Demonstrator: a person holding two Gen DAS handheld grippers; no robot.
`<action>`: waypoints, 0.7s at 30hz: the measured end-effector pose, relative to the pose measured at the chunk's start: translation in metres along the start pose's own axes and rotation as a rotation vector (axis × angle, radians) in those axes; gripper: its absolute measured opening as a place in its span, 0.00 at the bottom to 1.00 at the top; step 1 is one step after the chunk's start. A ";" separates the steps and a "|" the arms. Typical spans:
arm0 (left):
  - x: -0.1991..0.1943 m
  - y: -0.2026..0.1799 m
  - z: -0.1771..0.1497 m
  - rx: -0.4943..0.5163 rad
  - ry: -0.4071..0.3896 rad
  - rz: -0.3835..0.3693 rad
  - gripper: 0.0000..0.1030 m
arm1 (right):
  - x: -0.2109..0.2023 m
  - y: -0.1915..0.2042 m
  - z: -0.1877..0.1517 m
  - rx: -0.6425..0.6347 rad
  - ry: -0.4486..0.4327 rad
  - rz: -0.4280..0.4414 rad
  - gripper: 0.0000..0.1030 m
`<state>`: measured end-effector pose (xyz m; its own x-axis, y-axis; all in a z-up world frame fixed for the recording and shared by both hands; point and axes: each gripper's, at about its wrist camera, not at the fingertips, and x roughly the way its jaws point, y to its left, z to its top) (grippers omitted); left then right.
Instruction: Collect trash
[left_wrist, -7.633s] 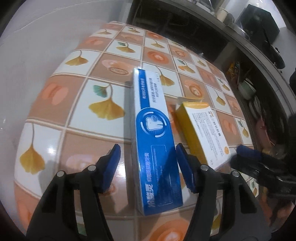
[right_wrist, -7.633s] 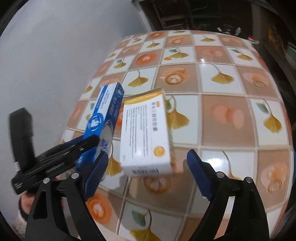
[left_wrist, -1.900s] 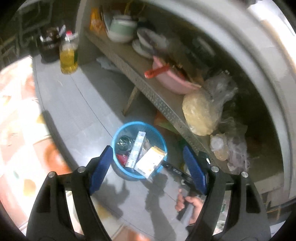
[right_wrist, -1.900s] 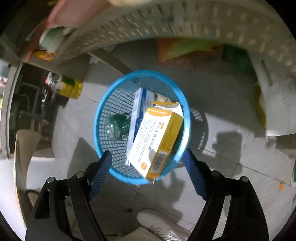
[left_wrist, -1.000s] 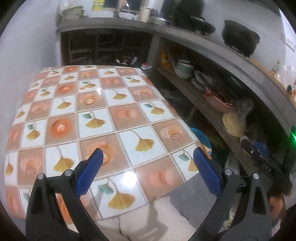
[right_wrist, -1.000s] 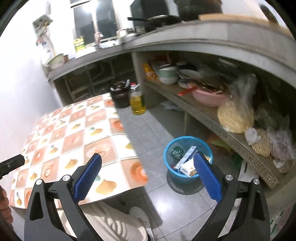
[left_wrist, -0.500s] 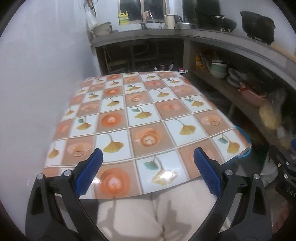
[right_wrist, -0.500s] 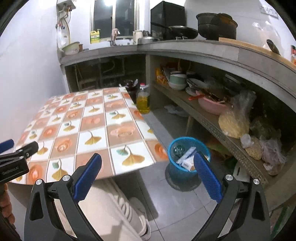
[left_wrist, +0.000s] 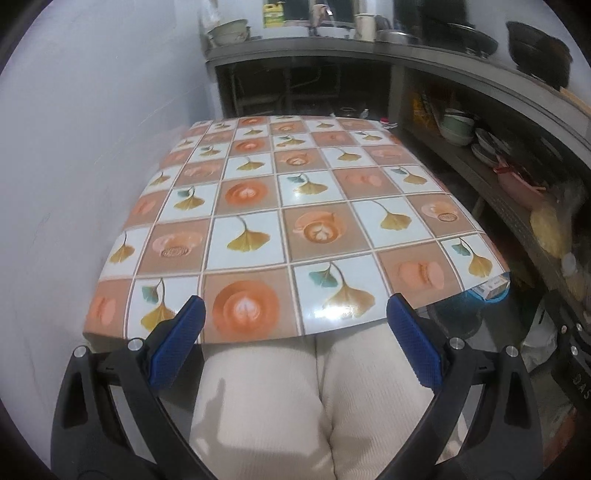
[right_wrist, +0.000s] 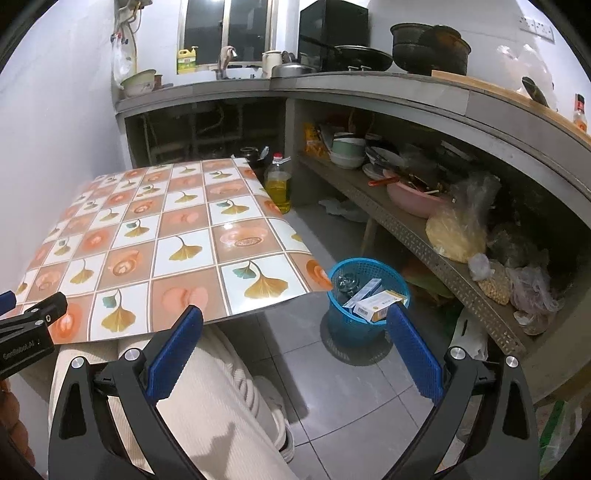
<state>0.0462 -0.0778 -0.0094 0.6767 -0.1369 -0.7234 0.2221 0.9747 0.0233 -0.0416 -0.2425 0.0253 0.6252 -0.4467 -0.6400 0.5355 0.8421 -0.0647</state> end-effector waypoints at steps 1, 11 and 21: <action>0.001 0.003 -0.001 -0.016 0.005 0.000 0.92 | -0.001 0.001 0.000 -0.007 -0.003 0.000 0.94; 0.002 0.018 -0.005 -0.093 0.021 0.035 0.92 | 0.003 0.008 -0.002 -0.034 0.015 0.013 0.94; 0.003 0.019 -0.013 -0.119 0.063 0.084 0.92 | 0.006 0.009 -0.004 -0.061 0.027 0.033 0.94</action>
<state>0.0438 -0.0572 -0.0204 0.6434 -0.0463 -0.7642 0.0791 0.9968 0.0062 -0.0351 -0.2368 0.0181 0.6260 -0.4105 -0.6630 0.4788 0.8734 -0.0887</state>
